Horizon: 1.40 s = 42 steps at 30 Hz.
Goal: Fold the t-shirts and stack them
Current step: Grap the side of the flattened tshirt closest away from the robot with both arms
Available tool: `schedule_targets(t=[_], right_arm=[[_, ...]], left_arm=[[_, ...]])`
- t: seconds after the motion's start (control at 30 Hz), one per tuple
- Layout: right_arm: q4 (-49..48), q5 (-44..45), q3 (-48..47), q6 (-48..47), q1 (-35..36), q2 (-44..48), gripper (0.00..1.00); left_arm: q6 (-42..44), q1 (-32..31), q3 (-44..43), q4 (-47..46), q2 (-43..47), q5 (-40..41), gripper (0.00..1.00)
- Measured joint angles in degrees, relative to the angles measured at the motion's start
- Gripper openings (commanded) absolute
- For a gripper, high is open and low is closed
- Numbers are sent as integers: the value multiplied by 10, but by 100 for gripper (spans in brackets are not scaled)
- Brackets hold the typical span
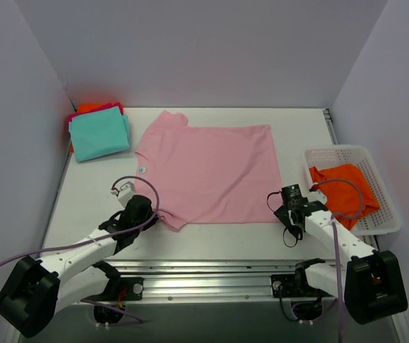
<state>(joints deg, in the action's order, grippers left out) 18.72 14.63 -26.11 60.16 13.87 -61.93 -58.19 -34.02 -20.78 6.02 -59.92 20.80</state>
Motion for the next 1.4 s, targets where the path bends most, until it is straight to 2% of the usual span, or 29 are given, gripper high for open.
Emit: schedule_targets(t=[0.17,0.33,0.43,0.5,0.53,0.63,0.93,1.1,1.4], right_arm=[[3,9,-20,-2,5,-56,47],[3,19,-52,-6,9,-107,42],[4,26,-59,-7,13,-118,36],[5,28,-59,-6,16,-118,29],[5,29,-59,-5,16,-118,19],[9,30,-59,-3,21,-118,0],[19,41,-59,4,43,-114,0],[38,55,-59,15,79,-70,0],[52,68,-59,18,83,0,0]], left_arm=[[0,0,10,12,34,0,2],[0,0,21,15,49,0,2],[0,1,23,16,49,0,2],[0,2,24,16,49,0,2],[1,2,24,16,49,0,2],[2,3,24,16,51,0,2],[5,3,25,35,75,-4,2],[15,2,8,98,115,-25,2],[29,0,-54,233,232,-47,2]])
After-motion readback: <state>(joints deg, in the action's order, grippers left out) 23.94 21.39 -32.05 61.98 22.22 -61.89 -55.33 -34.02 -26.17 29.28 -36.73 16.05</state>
